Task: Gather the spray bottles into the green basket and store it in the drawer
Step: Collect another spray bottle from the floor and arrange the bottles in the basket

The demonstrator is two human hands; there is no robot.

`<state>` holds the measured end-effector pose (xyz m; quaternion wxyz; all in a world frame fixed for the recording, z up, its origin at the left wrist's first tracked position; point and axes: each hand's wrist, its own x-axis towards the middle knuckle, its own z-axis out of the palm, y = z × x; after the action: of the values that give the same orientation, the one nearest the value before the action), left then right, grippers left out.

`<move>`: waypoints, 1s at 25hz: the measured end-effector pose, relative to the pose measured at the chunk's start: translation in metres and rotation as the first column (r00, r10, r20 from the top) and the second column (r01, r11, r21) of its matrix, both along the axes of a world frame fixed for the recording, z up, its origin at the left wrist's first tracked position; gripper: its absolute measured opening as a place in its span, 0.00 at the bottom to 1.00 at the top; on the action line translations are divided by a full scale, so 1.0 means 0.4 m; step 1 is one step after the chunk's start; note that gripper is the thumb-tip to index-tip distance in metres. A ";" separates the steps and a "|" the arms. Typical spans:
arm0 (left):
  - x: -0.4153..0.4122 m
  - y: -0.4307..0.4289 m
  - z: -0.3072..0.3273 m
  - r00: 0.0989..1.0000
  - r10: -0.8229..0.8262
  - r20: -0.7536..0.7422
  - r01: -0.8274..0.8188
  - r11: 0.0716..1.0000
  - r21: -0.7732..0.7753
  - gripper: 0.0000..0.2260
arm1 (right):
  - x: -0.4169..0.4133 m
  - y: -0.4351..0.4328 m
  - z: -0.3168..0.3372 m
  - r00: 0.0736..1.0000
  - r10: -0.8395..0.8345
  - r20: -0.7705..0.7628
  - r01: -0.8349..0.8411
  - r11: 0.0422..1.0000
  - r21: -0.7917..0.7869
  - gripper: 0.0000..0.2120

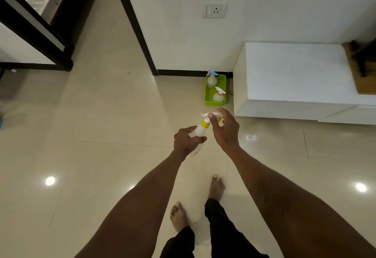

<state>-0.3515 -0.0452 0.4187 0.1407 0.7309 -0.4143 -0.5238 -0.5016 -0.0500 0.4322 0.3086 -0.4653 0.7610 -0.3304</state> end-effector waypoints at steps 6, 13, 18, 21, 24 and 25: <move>-0.084 -0.152 -0.039 0.996 0.010 0.087 -0.008 1.000 -0.027 0.30 | -0.102 -0.187 -0.005 0.977 0.094 -0.193 -0.088 0.995 0.040 0.22; -0.106 -0.288 -0.086 0.966 0.003 0.258 0.021 0.996 -0.091 0.26 | -0.107 -0.349 -0.050 0.933 0.121 -0.338 -0.062 0.982 0.180 0.26; -0.103 -0.424 -0.130 0.966 -0.129 0.224 0.146 0.987 -0.063 0.27 | -0.079 -0.517 -0.071 0.942 -0.025 -0.334 0.124 0.952 0.278 0.15; -0.083 -0.498 -0.144 0.994 -0.065 0.090 0.064 0.998 0.018 0.30 | -0.067 -0.609 -0.069 0.981 -0.016 -0.194 0.074 0.951 0.299 0.09; -0.057 -0.593 -0.147 0.993 -0.043 -0.107 0.053 0.995 0.090 0.26 | -0.051 -0.654 -0.054 0.991 0.130 0.035 -0.133 0.986 0.099 0.13; -0.052 -0.621 -0.145 0.981 -0.069 -0.179 0.088 0.991 0.099 0.23 | -0.050 -0.661 -0.050 0.979 0.188 0.081 -0.192 0.980 0.046 0.14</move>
<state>-0.3722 -0.2938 0.3607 0.1166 0.6714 -0.4002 -0.6127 -0.5215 -0.3142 0.4122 0.3799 -0.5146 0.7092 -0.2964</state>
